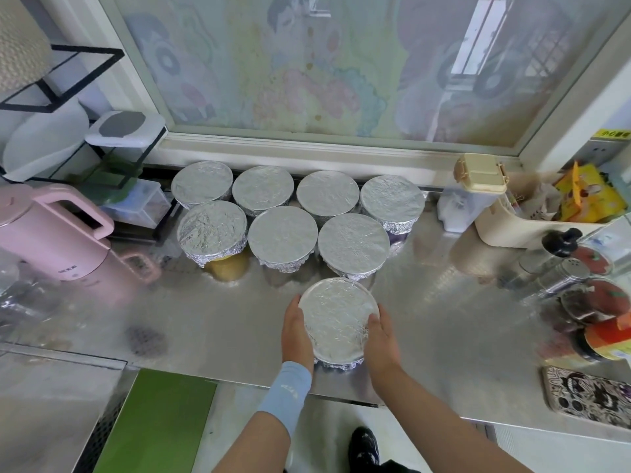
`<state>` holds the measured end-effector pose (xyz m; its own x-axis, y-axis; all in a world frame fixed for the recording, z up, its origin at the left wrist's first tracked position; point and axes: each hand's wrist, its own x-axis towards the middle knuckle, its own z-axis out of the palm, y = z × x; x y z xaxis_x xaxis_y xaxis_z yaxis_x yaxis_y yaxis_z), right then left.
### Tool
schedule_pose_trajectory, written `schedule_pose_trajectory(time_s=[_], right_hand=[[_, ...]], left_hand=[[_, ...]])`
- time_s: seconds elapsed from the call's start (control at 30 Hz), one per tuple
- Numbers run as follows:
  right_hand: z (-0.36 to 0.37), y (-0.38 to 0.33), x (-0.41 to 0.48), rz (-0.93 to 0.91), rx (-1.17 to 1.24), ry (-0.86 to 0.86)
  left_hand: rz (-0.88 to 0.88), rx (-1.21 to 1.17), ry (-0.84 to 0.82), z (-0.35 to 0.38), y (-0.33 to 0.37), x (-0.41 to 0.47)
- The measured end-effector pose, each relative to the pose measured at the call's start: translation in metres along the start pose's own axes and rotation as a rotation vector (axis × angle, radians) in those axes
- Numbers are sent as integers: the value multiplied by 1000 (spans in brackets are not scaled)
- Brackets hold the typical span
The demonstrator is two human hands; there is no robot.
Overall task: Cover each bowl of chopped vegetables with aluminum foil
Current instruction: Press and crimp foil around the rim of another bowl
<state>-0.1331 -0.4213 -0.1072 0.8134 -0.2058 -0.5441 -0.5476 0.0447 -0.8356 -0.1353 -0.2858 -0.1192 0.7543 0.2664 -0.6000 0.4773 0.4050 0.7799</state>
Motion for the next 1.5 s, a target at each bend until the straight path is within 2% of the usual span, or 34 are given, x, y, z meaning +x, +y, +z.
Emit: schedule_pose_trajectory(time_s=[0.17,0.3,0.37,0.47,0.6,0.7,0.83,0.9,1.0,1.07,1.17,1.27,1.33,1.43,1.5], right_hand=[[-4,-5,3,-46,-187,8],[-11,-26,22,-248,-478,-25],[-9,-39,31,-304,-517,-99],[-5,-42,43,-270,-576,-147],[-1,-36,46,-264,-533,-121],[-3,-33,44,-259,-519,-111],[-7,-37,44,-307,-676,-116],[-8,-41,42,-399,-782,-132],[-7,-46,40,-509,-858,-294],[-6,-48,36,-527,-866,-334],[-11,-41,34,-515,-877,-232],[-20,-37,37,-483,-994,-65],[-21,-39,38,-511,-1127,-38],[-13,-42,36,-700,-1185,-215],[-7,-43,37,-758,-1180,-334]], left_hand=[[4,94,27,0,13,1],[276,340,2,5,44,2],[361,533,-69,11,52,10],[413,806,-127,19,51,24],[503,961,-68,21,43,34],[493,1033,-58,24,44,39],[455,950,-114,20,48,38],[508,814,-19,13,48,28],[544,719,130,-2,35,10],[493,676,110,-7,22,-4],[410,626,-3,0,15,-13],[395,659,-24,5,24,-4],[447,749,21,2,26,-2],[563,878,14,0,14,-14],[611,941,-29,2,0,-20]])
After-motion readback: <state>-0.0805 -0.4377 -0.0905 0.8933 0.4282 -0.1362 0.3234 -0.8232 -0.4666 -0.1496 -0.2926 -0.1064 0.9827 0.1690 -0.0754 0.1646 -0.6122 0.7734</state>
